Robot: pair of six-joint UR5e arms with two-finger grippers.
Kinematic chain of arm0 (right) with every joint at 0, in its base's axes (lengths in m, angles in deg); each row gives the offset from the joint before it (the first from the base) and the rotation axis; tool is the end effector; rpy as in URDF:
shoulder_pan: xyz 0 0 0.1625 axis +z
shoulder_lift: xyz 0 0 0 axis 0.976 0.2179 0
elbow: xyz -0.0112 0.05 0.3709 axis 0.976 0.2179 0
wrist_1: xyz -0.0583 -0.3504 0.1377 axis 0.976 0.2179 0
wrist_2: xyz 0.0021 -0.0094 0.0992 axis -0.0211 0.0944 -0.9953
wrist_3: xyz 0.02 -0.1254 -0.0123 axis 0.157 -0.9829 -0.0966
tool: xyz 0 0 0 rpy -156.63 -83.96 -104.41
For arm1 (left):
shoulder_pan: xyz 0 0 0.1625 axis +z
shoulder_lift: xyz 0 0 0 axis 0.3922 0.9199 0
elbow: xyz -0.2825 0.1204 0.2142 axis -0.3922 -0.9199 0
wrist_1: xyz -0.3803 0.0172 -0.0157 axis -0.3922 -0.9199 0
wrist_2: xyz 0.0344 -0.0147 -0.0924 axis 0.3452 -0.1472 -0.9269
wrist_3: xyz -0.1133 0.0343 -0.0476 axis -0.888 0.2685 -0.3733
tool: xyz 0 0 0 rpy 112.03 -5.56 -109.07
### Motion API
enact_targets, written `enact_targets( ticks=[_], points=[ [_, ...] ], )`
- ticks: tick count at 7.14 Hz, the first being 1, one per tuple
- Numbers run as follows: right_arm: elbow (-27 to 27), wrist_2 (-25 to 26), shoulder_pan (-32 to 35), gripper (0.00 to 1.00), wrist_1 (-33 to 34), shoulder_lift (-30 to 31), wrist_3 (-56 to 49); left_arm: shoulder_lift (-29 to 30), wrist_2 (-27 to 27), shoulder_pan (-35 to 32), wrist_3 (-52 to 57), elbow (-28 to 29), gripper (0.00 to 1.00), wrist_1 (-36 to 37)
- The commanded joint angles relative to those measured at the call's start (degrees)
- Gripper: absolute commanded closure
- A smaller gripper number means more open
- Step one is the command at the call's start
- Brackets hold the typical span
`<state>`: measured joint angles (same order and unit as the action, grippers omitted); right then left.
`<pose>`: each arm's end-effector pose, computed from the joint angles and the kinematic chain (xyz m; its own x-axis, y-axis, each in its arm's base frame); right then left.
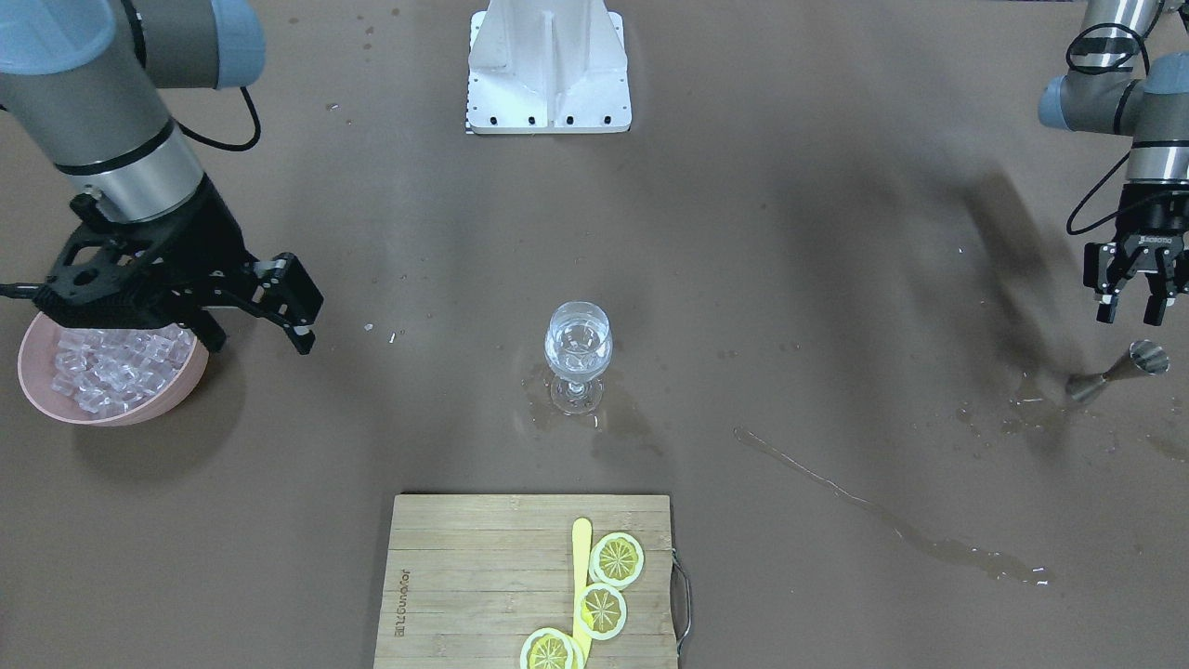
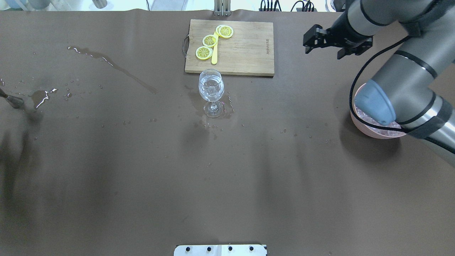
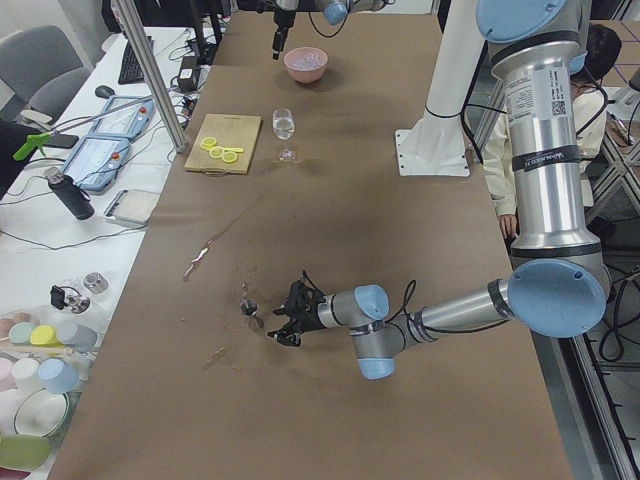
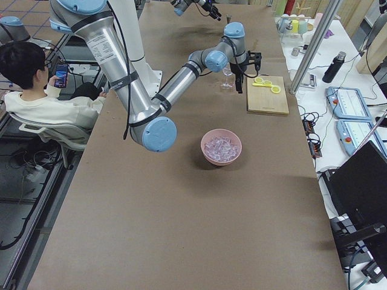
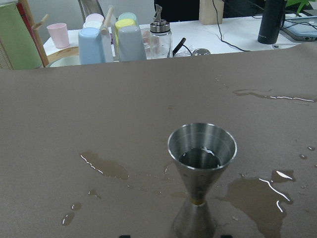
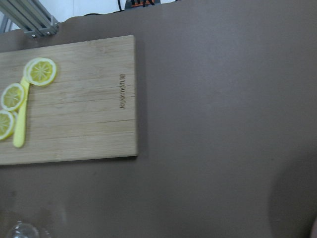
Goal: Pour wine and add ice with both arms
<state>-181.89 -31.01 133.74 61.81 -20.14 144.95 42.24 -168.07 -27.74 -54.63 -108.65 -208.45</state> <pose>-0.2596 -0.5238 0.2523 0.6315 0.0930 0.7698 -0.2608 0.9604 0.0980 0.1235 -0.3844 0.6717 0.7138 0.1148 -0.6909 0.4937 0.6171 0.6127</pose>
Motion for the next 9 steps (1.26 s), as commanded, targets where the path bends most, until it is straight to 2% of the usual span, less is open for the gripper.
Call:
enact_targets(
  ticks=[1,2,3,4,5,7,9],
  points=[
    [-3.04,-3.92,6.13,0.03,0.03,9.15,-10.53,-3.91,-9.76,-0.67,0.00,-3.91,0.32,0.15],
    [-3.05,-7.34,10.16,0.03,-0.05,13.63,-16.67,-3.49,-14.76,-4.59,0.44,-4.09,0.32,1.19],
    [-3.05,-8.51,13.69,0.03,0.03,17.33,-23.35,-2.87,-22.99,-11.42,0.70,-4.10,0.32,3.20],
    [-3.05,-10.00,16.50,0.02,-0.05,20.85,-28.03,-0.43,-32.56,-20.36,1.58,-5.23,0.32,8.36],
    [-2.88,-10.27,19.23,0.02,0.03,23.58,-32.68,1.33,-38.83,-26.72,5.24,-7.41,0.32,14.59],
    [-1.57,-10.28,22.58,0.02,0.04,27.72,-37.72,4.23,-45.19,-33.34,12.11,-13.03,0.32,29.87],
    [3.77,-10.19,25.66,0.01,0.04,29.75,-44.74,8.80,-49.86,-37.22,17.65,-16.47,0.32,43.50]
  ],
)
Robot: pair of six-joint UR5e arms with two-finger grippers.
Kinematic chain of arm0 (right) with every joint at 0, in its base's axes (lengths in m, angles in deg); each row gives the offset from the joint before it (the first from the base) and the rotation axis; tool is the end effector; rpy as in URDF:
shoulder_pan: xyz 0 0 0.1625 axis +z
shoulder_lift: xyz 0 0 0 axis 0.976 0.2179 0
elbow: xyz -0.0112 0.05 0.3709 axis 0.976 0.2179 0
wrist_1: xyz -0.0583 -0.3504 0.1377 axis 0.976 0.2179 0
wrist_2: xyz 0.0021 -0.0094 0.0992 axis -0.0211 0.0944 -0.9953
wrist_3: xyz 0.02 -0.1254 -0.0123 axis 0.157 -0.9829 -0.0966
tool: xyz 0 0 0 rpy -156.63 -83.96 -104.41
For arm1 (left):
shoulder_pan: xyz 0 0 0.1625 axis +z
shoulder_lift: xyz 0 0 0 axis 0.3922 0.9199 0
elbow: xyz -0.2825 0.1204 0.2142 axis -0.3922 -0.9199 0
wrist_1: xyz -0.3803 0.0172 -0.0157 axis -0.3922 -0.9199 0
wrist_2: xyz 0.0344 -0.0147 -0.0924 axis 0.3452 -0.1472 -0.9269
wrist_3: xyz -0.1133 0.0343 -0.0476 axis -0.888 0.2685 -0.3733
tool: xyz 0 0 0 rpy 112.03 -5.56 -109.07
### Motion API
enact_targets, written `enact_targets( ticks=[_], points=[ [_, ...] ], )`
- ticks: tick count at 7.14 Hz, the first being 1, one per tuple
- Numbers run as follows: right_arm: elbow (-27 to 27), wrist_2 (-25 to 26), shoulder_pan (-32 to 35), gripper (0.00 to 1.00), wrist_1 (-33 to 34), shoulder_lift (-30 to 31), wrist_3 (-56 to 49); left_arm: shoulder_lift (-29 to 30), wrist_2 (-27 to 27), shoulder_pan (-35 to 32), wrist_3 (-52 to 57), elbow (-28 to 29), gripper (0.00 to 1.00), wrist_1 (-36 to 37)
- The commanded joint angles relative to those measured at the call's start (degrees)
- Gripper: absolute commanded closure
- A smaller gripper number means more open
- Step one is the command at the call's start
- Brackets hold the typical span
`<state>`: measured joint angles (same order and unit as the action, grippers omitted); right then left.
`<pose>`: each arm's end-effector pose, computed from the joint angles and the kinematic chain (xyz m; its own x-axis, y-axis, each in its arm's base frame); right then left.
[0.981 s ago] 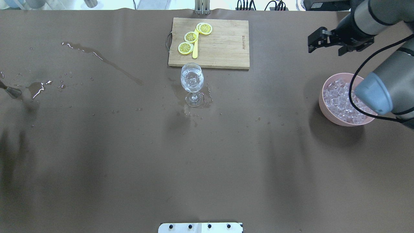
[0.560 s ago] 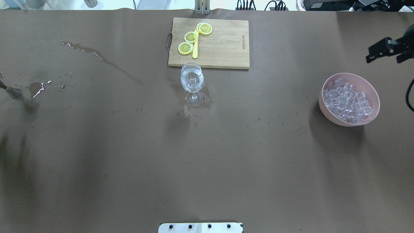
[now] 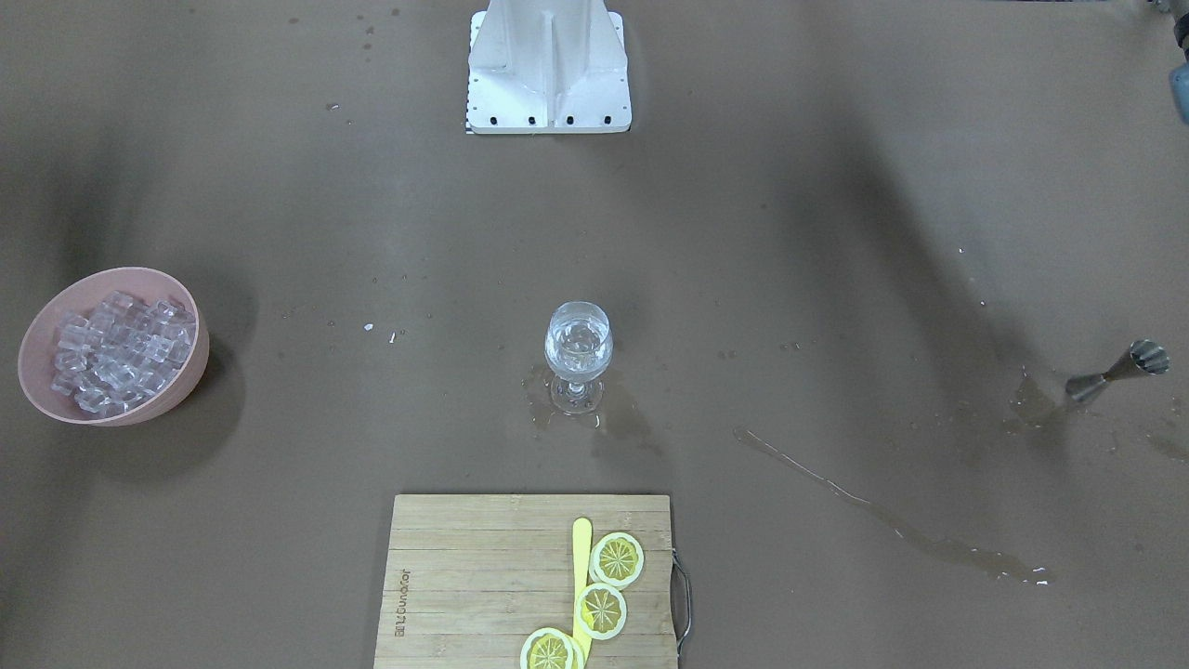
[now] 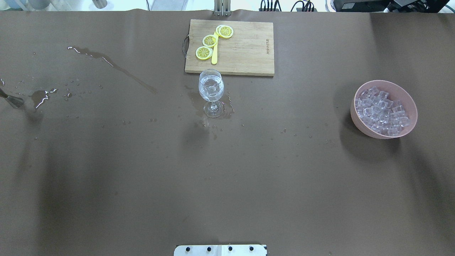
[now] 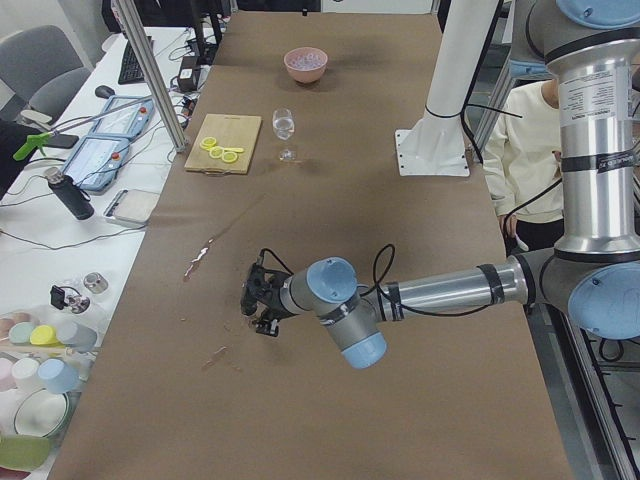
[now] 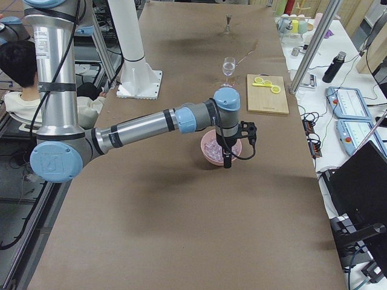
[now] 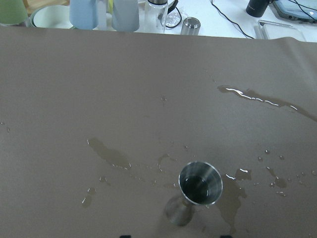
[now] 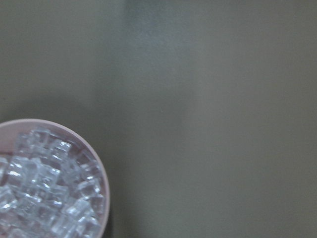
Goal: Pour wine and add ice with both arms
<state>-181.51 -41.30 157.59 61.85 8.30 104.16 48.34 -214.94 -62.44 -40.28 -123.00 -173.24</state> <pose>-0.0248 -0.4664 0.5089 0.7654 -0.0108 0.6435 -0.0610 0.9942 0.0891 -0.0154 -0.4460 0.5832 0.6020 0.1000 -0.7922 0.3885 0.8301 0.4000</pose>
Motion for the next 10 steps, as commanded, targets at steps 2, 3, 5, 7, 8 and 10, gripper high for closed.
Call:
enact_targets(
  ticks=[2,3,5,7,8,10],
  points=[
    [5.53,0.18,3.66,0.01,-0.09,3.32,-6.79,7.01,-4.60,-3.76,5.43,-3.62,0.32,17.27],
    [5.61,0.27,3.76,0.01,0.00,3.95,-7.06,9.46,-5.73,-3.85,6.83,-4.07,0.32,22.10],
    [5.97,0.27,4.02,0.01,0.00,4.75,-8.02,16.22,-8.55,-6.56,11.65,-5.29,0.32,36.22],
    [5.71,-0.08,4.11,0.01,0.00,5.36,-8.20,19.67,-8.47,-7.19,17.80,-9.15,0.32,48.82],
    [5.70,-0.78,4.02,0.01,0.00,5.36,-8.20,19.77,-8.29,-7.54,18.96,-9.78,0.32,50.35],
    [5.53,-0.78,4.02,0.01,0.00,5.36,-7.94,18.99,-7.94,-7.72,21.16,-9.70,0.32,50.36]
  ],
)
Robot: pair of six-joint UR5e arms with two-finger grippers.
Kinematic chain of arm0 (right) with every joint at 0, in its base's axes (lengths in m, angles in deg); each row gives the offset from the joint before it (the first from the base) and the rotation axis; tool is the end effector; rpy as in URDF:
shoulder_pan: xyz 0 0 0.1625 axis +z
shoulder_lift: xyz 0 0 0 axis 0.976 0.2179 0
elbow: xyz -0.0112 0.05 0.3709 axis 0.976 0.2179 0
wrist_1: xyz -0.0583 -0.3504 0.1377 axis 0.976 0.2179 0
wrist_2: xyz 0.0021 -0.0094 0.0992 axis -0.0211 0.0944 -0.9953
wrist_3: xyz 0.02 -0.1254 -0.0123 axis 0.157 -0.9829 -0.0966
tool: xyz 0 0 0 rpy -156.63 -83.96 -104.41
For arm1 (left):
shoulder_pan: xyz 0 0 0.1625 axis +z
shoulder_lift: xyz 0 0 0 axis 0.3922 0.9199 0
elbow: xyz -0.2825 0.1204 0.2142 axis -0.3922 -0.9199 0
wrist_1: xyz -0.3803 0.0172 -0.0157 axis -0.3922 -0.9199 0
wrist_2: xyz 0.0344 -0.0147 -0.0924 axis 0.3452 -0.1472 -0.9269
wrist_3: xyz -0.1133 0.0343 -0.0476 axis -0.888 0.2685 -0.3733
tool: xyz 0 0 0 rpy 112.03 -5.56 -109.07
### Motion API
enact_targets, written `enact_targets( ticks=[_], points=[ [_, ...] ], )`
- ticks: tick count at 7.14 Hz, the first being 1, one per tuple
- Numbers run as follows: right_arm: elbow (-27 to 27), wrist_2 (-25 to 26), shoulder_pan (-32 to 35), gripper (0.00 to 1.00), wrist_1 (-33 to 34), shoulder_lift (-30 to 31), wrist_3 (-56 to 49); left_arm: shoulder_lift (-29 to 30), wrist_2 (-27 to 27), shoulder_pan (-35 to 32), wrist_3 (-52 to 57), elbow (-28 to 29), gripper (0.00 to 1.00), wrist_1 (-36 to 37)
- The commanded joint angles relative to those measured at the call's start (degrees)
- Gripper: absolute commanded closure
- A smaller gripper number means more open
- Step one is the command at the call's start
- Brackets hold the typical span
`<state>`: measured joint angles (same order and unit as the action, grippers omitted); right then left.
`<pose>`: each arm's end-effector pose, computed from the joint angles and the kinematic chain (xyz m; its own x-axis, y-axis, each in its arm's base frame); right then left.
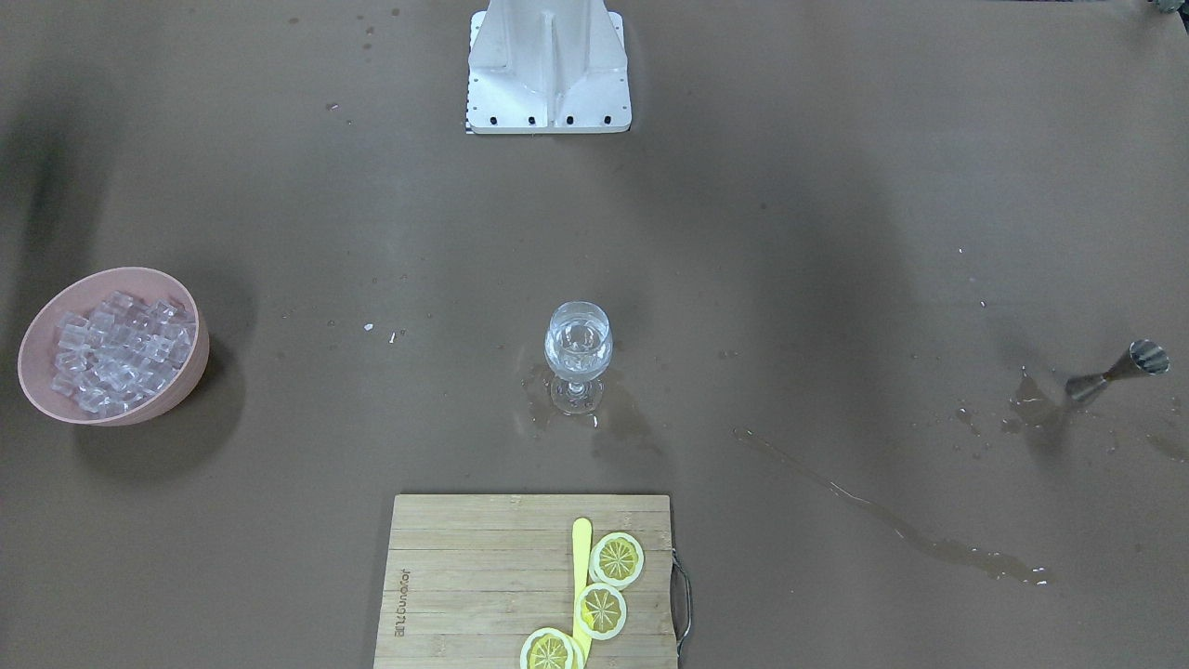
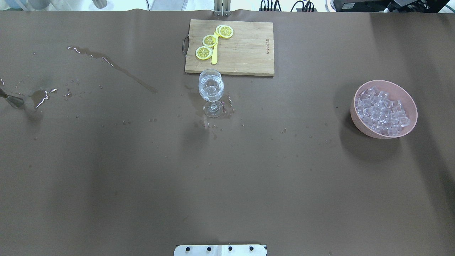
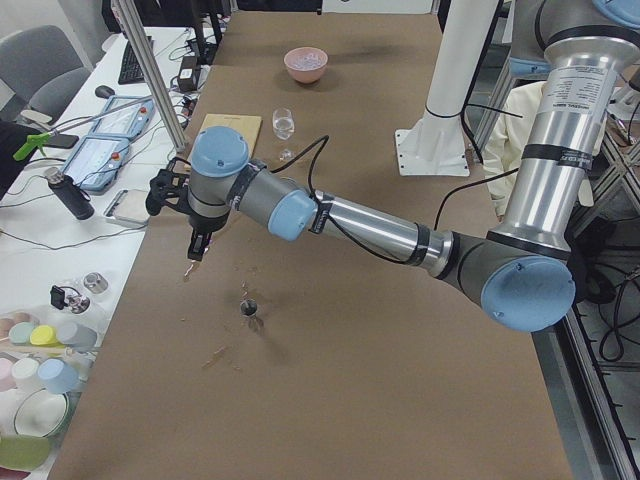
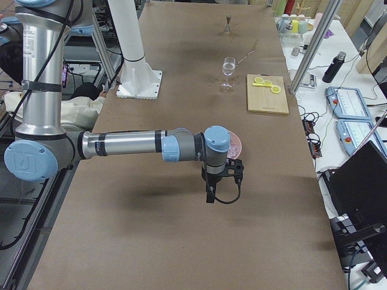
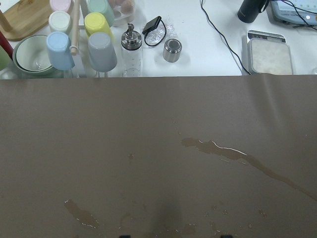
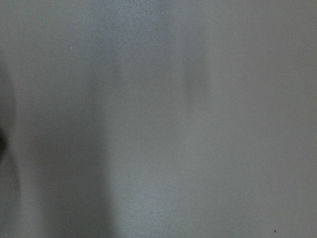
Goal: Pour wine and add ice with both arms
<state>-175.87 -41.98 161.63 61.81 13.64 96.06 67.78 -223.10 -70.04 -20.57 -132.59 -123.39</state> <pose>0.0107 -0.4290 0.5954 0.7797 0.0218 0.6258 -0.0191 0.9998 -0.0110 -0.0673 -0.5479 0.4373 0.6350 0.0969 -0.7664 0.2418 0.9173 0.3163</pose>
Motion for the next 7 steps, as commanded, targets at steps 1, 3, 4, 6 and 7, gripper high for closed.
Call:
enact_targets(
  ticks=[1,3,4,6,7],
  points=[
    [-0.11,-0.01,-0.01,0.01,-0.05,0.02,0.34,-2.20,0.48,-0.38,1.80,-0.10,0.32,0.34],
    [-0.46,-0.27,-0.01,0.01,0.04,-0.77,1.12,-6.24,3.54,-0.56,8.19,0.16,0.28,0.26],
    [-0.38,-2.01,-0.01,0.01,0.04,-0.94,0.96,-7.65,4.51,-0.56,9.53,-0.01,0.23,-0.01],
    [-0.11,-3.08,-0.01,0.01,-0.05,-1.03,0.52,-7.76,4.44,-0.91,9.89,-0.10,0.03,-0.01],
    [-0.20,-3.17,-0.01,0.01,-0.05,-1.03,0.43,-7.76,4.44,-0.91,9.89,0.07,0.03,0.08]
  ],
)
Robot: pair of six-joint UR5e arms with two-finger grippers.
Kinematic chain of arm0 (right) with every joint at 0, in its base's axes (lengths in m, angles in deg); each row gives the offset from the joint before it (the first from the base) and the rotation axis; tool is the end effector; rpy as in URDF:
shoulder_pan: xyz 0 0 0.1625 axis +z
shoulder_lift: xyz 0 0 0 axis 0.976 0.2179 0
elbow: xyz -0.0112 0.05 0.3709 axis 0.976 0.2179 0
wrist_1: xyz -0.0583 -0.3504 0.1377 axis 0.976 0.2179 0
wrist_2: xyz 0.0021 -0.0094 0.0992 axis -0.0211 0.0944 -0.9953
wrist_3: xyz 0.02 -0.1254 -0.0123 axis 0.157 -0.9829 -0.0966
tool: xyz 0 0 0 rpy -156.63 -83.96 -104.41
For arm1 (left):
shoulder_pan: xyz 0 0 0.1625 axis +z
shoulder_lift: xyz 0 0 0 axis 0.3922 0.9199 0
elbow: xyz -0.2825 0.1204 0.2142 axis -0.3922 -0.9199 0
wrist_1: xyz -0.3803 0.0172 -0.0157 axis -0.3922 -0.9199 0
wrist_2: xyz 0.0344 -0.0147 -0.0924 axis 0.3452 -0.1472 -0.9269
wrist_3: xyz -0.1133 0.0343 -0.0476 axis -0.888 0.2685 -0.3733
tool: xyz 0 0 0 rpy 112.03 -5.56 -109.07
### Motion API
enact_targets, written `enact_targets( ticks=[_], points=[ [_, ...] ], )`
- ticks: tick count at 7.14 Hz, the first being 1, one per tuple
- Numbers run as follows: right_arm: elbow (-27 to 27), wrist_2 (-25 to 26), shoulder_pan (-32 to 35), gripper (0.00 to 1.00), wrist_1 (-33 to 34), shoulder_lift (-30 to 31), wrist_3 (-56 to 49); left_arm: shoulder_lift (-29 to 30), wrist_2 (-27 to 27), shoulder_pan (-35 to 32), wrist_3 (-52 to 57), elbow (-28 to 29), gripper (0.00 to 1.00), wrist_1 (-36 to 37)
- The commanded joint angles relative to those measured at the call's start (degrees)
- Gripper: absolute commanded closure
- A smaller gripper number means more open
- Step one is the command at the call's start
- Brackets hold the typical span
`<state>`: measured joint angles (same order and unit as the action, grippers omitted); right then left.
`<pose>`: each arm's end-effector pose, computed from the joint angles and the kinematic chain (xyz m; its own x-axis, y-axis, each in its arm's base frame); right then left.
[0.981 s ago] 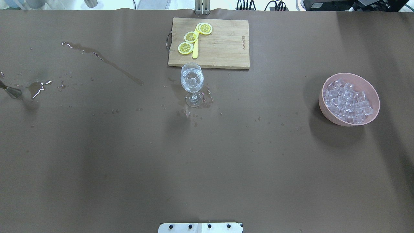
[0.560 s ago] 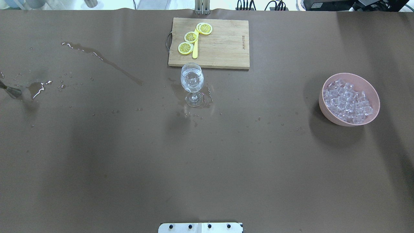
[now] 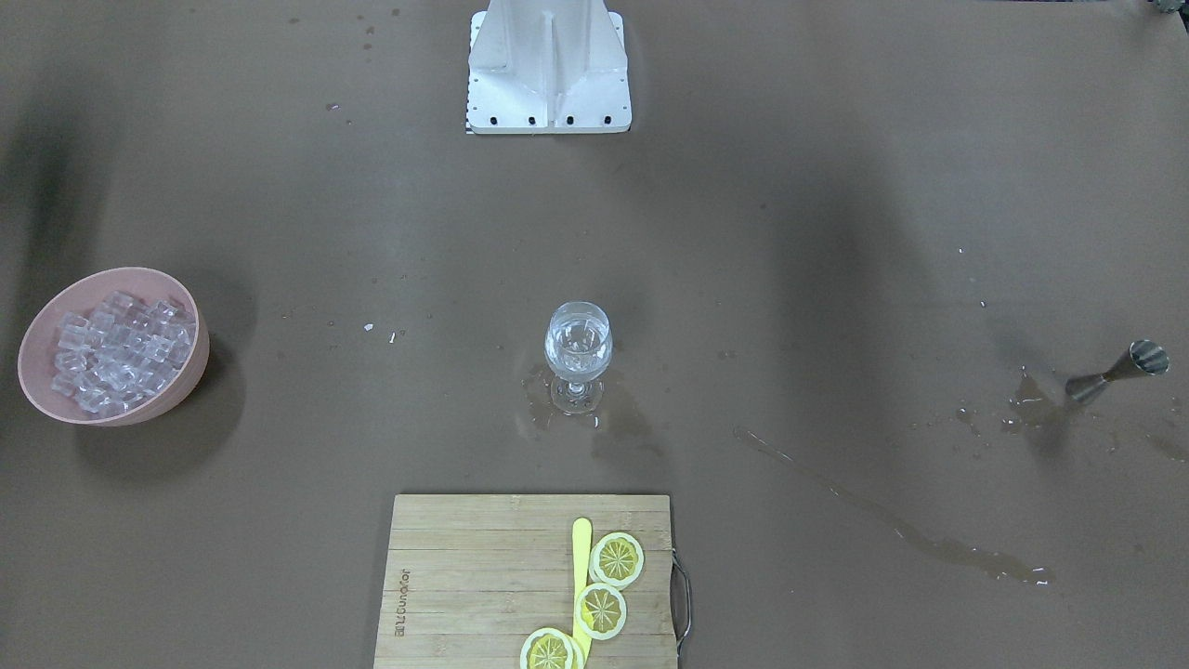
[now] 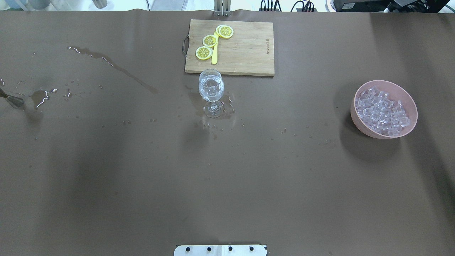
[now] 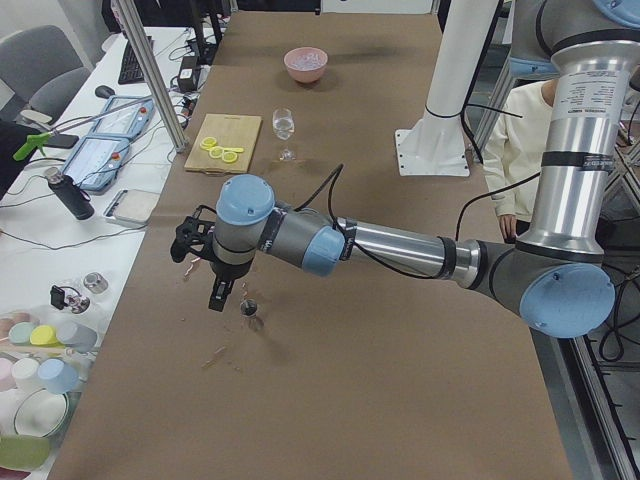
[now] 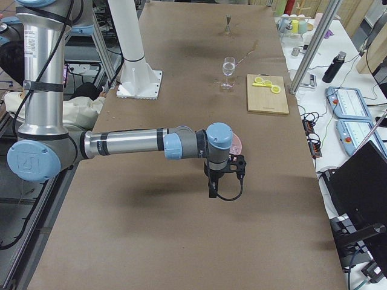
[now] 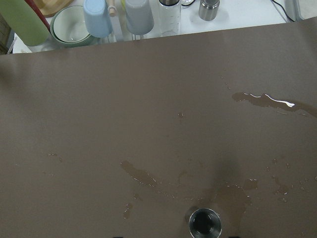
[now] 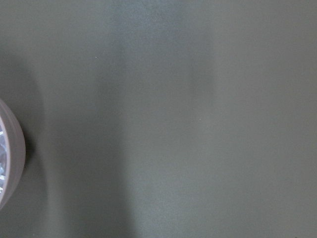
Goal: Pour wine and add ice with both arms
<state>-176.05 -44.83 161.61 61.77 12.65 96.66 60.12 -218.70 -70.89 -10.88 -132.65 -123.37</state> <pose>0.0050 -0.4357 0.5824 0.7464 0.0181 0.6652 -0.0216 0.9998 -0.0029 -0.0794 -0.5078 0.5144 0.7175 0.1195 -0.6863 0.1550 0.9331 0.3245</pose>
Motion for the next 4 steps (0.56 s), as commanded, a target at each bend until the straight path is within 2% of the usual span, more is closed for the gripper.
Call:
enact_targets(
  ticks=[1,4],
  points=[
    [-0.11,-0.76,0.09,0.01,-0.01,-0.05,-0.18,0.34,-0.14,-0.07,0.21,0.22,0.02,0.40],
    [-0.20,-0.94,0.00,0.01,-0.01,0.04,-0.18,0.25,-0.23,-0.07,0.21,0.22,0.02,0.41]
  ],
)
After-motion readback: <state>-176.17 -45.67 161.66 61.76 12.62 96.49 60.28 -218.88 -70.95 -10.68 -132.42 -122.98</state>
